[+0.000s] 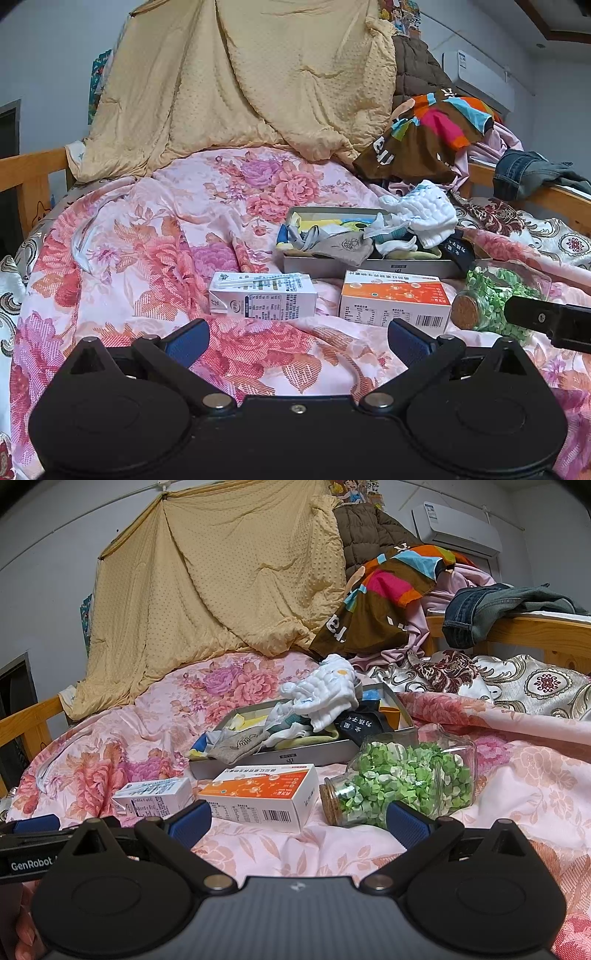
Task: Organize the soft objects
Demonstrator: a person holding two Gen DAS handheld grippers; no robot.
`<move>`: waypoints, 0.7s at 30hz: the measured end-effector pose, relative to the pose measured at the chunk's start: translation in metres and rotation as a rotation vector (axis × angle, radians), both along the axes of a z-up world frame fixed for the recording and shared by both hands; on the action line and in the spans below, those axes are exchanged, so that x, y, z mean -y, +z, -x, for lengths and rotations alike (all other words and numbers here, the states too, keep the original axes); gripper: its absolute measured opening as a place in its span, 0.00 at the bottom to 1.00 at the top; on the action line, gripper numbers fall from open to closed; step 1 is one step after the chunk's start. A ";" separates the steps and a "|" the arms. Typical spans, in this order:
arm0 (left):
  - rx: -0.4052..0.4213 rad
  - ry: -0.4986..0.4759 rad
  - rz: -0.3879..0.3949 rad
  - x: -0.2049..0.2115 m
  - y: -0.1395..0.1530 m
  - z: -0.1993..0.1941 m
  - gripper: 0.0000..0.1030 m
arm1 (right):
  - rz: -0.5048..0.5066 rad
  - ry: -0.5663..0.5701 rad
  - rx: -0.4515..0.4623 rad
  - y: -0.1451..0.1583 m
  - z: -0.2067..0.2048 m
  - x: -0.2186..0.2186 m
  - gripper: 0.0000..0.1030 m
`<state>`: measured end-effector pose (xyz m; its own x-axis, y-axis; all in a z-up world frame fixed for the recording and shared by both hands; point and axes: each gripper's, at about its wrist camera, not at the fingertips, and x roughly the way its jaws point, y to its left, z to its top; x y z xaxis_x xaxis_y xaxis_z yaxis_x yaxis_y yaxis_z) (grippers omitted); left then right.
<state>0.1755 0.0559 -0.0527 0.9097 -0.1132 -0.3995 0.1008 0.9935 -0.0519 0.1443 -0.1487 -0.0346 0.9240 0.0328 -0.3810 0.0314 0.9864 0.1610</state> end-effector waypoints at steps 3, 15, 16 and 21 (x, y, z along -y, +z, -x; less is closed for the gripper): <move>0.000 0.000 0.000 0.000 0.000 0.000 0.99 | 0.000 0.000 0.000 0.000 0.000 0.000 1.00; 0.003 -0.002 -0.003 0.001 0.000 0.001 0.99 | -0.002 0.001 -0.002 0.000 0.000 0.000 1.00; 0.003 -0.002 -0.003 0.001 0.000 0.001 0.99 | -0.002 0.001 -0.002 0.000 0.000 -0.001 1.00; 0.004 -0.001 -0.004 0.001 0.000 0.002 0.99 | -0.001 0.000 -0.001 0.000 0.000 -0.001 1.00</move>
<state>0.1739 0.0548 -0.0528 0.9113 -0.1125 -0.3961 0.1021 0.9936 -0.0475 0.1441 -0.1478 -0.0347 0.9236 0.0335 -0.3818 0.0312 0.9863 0.1622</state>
